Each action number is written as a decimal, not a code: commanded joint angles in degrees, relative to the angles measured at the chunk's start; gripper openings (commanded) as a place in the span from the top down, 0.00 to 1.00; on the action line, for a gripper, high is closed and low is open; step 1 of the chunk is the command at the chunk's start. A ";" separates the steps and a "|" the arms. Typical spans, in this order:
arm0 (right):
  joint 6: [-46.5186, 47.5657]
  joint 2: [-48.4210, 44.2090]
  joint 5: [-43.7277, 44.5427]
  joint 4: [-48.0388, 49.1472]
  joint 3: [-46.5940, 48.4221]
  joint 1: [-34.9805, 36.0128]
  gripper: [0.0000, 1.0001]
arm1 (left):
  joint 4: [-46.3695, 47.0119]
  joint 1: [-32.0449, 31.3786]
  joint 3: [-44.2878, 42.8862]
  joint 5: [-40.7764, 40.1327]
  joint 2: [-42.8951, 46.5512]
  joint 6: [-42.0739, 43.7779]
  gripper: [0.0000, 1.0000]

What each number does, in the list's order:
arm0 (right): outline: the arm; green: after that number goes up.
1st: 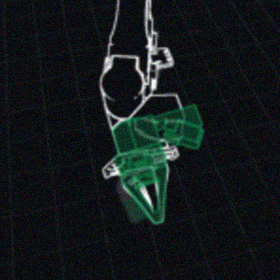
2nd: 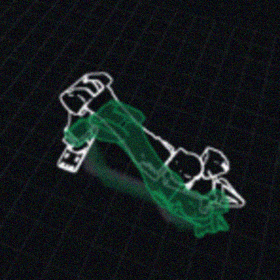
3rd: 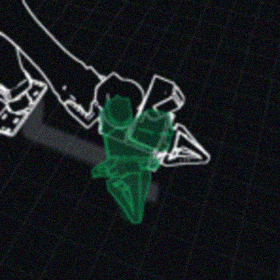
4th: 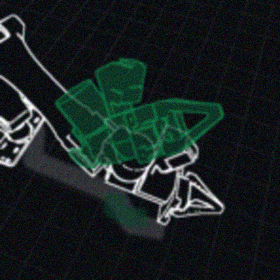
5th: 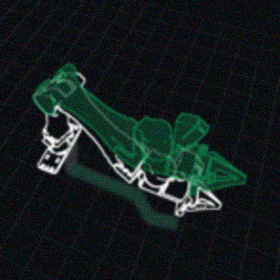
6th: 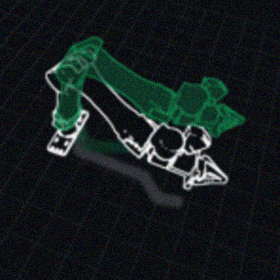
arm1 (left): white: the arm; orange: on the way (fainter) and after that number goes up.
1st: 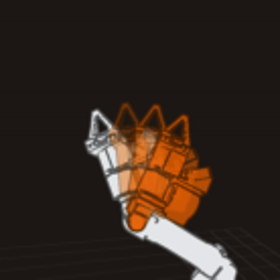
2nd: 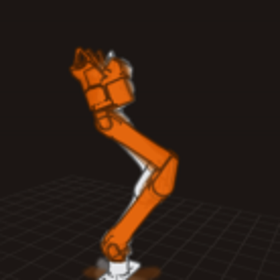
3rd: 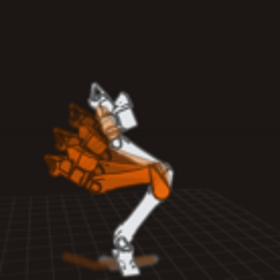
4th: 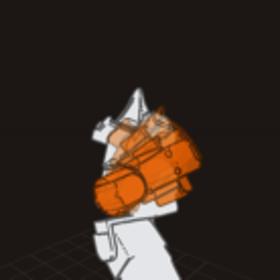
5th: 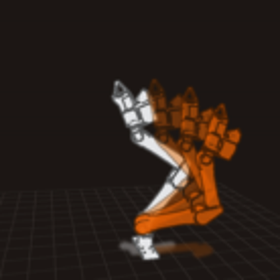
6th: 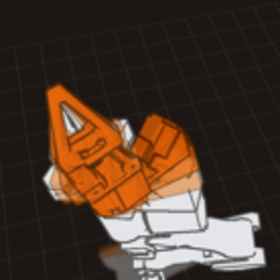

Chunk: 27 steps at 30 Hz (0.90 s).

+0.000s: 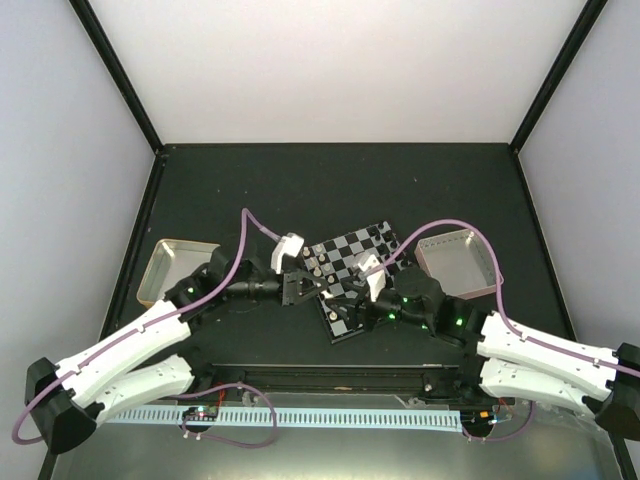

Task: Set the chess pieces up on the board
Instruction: Place the chess piece on the chessboard.

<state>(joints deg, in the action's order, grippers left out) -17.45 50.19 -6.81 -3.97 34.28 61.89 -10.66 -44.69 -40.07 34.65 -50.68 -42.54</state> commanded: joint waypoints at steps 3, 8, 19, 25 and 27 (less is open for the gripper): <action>-7.30 -4.48 13.38 -3.64 -5.23 -0.86 0.25 | -7.06 -0.31 -1.58 -18.84 1.84 5.98 0.98; -18.08 -6.37 24.68 -11.40 -6.96 -5.36 0.24 | -4.27 -1.60 2.10 -32.57 0.15 8.74 0.98; -31.62 0.81 27.51 -19.90 -3.53 -22.62 0.25 | 6.50 -9.13 3.56 -43.22 -16.84 15.74 0.98; -31.42 0.90 29.21 -20.25 -1.39 -24.65 0.26 | 7.54 -10.31 3.28 -45.69 -21.90 16.48 0.98; -31.17 0.91 29.08 -19.83 -1.46 -24.72 0.26 | 7.57 -10.33 3.41 -46.62 -23.19 16.41 0.98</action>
<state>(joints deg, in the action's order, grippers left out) -47.48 51.46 19.53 -23.73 31.51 37.71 -6.07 -54.52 -36.40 -7.88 -71.94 -27.64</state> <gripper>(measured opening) 0.744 0.107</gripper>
